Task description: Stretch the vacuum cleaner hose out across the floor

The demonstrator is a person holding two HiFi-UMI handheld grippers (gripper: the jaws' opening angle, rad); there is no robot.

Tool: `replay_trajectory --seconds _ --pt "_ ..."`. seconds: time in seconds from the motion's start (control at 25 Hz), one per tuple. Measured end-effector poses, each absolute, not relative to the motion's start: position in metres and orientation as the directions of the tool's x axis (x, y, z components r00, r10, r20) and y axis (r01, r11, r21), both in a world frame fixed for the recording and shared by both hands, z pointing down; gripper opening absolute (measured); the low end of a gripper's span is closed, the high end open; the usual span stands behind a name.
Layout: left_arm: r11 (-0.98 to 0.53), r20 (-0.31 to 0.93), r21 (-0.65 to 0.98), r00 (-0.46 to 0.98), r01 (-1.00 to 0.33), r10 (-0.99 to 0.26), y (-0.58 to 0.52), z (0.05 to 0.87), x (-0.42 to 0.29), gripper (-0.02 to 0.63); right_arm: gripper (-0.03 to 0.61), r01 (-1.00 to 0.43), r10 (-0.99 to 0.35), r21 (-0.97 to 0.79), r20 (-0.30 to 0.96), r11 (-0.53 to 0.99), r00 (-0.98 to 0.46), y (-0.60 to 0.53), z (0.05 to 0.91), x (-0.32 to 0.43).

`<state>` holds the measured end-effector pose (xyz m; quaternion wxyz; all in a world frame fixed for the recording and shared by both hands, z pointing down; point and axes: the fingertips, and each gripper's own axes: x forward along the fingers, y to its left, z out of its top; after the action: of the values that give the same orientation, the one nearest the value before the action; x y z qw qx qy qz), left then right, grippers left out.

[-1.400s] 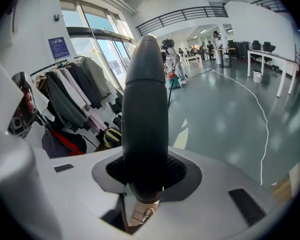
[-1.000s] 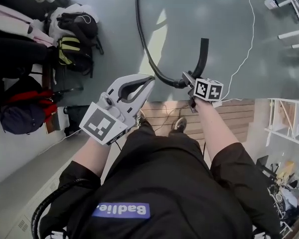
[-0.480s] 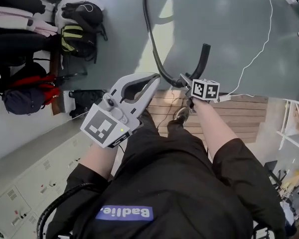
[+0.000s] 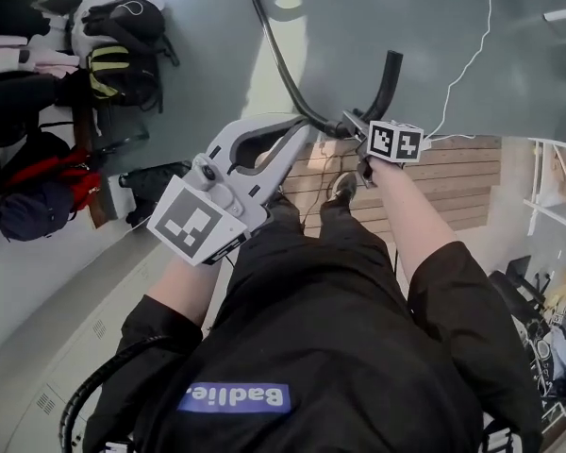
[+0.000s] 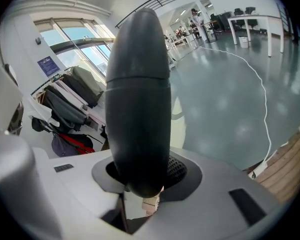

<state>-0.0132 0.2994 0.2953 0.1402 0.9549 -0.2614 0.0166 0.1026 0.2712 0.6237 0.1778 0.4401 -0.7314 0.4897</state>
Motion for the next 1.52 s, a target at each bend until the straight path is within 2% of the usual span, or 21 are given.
replay_trajectory --seconds 0.2,0.6,0.92,1.2,1.36,1.52 --pt "-0.847 0.100 0.294 0.895 -0.444 -0.434 0.306 0.308 -0.052 -0.002 0.130 -0.832 -0.531 -0.552 0.690 0.054 -0.492 0.273 0.615 0.081" --pt "-0.805 0.094 0.318 0.862 -0.500 -0.498 0.321 0.333 -0.087 -0.002 0.130 -0.803 -0.488 -0.594 0.716 -0.048 -0.500 0.318 0.668 0.056" --pt "-0.733 0.158 0.279 0.782 -0.621 -0.603 0.358 0.415 -0.046 -0.002 0.130 -0.682 -0.415 -0.726 0.650 -0.091 -0.637 0.371 0.783 0.048" --pt "-0.638 0.166 0.312 0.702 -0.704 -0.693 0.398 0.473 -0.028 -0.002 0.132 -0.633 -0.416 -0.764 0.620 -0.127 -0.665 0.404 0.865 0.069" --pt "-0.632 0.158 0.304 0.692 -0.713 -0.705 0.406 0.493 -0.019 -0.002 0.132 -0.628 -0.420 -0.763 0.627 -0.156 -0.657 0.411 0.906 0.090" --pt "-0.669 0.183 0.285 0.724 -0.687 -0.665 0.406 0.529 -0.004 -0.002 0.132 -0.638 -0.413 -0.751 0.642 -0.172 -0.645 0.411 0.958 0.104"
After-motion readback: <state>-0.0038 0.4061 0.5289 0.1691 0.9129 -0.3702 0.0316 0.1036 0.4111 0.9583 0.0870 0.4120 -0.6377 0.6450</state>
